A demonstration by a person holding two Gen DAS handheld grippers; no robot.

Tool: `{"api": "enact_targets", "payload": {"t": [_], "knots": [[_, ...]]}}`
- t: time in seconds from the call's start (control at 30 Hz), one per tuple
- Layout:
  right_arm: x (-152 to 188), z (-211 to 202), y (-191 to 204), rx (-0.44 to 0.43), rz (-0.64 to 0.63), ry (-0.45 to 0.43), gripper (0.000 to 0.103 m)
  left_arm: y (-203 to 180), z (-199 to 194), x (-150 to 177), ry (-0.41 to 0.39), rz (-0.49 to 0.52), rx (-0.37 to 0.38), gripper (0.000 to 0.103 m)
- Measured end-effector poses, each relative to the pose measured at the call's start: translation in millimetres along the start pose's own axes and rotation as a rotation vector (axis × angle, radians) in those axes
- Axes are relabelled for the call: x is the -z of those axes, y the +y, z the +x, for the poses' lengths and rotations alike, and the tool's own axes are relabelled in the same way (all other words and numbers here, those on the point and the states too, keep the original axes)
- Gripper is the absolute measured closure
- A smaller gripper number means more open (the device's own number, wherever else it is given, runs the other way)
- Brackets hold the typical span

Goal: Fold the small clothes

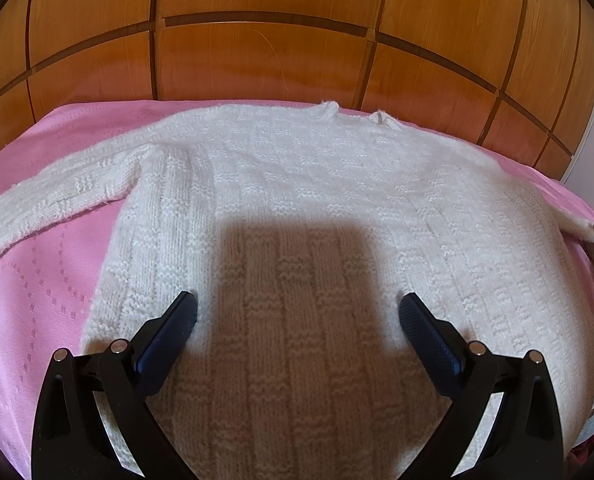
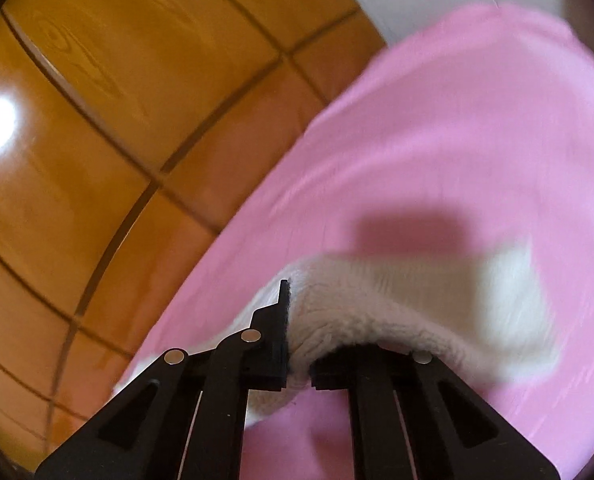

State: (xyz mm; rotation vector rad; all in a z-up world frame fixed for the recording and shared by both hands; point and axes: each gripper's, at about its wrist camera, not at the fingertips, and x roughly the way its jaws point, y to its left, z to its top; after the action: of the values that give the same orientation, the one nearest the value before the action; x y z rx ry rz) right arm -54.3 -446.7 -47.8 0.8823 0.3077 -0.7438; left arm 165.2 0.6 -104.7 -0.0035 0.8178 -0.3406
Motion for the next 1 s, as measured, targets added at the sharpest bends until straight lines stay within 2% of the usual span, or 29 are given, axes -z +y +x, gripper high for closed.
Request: {"api": "enact_targets", "payload": {"t": [0.13,0.23,0.33,0.47,0.6,0.7,0.77,0.8,0.83,0.87,0.9,0.93,1.0], "knots": [[-19,16,8,0.014,-0.037,0.027,0.097,0,1,0,0.001,-0.001,0.003,0.002],[-10,20,19,0.036,-0.036,0.069,0.097,0,2,0,0.0,-0.003,0.007,0.002],[0,21,41,0.011,-0.055,0.077,0.097,0,3,-1,0.0,-0.003,0.012,0.002],[24,18,111,-0.057,-0.252,0.065,0.097,2,4,-1,-0.002,-0.007,0.022,0.002],[66,10,188,-0.186,-0.472,0.072,0.097,3,3,-2,-0.006,-0.013,0.032,0.002],[122,0,243,-0.311,-0.671,0.119,0.097,3,3,-1,-0.009,-0.017,0.038,0.002],[165,2,270,-0.376,-0.807,0.213,0.097,3,3,-1,-0.011,-0.021,0.043,0.002],[189,6,279,-0.402,-0.873,0.284,0.093,4,3,-1,-0.011,-0.022,0.045,0.002],[211,11,284,-0.419,-0.928,0.361,0.076,4,3,-1,-0.011,-0.023,0.046,0.002],[237,17,286,-0.428,-0.99,0.46,0.044,4,3,-1,-0.011,-0.023,0.047,0.002],[259,18,282,-0.405,-1.047,0.501,0.029,5,3,-1,-0.011,-0.024,0.049,0.002],[269,13,277,-0.387,-1.077,0.485,0.017,5,2,-1,-0.012,-0.026,0.052,0.002],[281,-3,265,-0.351,-1.146,0.389,0.017,6,2,0,-0.013,-0.027,0.055,0.002]]}}
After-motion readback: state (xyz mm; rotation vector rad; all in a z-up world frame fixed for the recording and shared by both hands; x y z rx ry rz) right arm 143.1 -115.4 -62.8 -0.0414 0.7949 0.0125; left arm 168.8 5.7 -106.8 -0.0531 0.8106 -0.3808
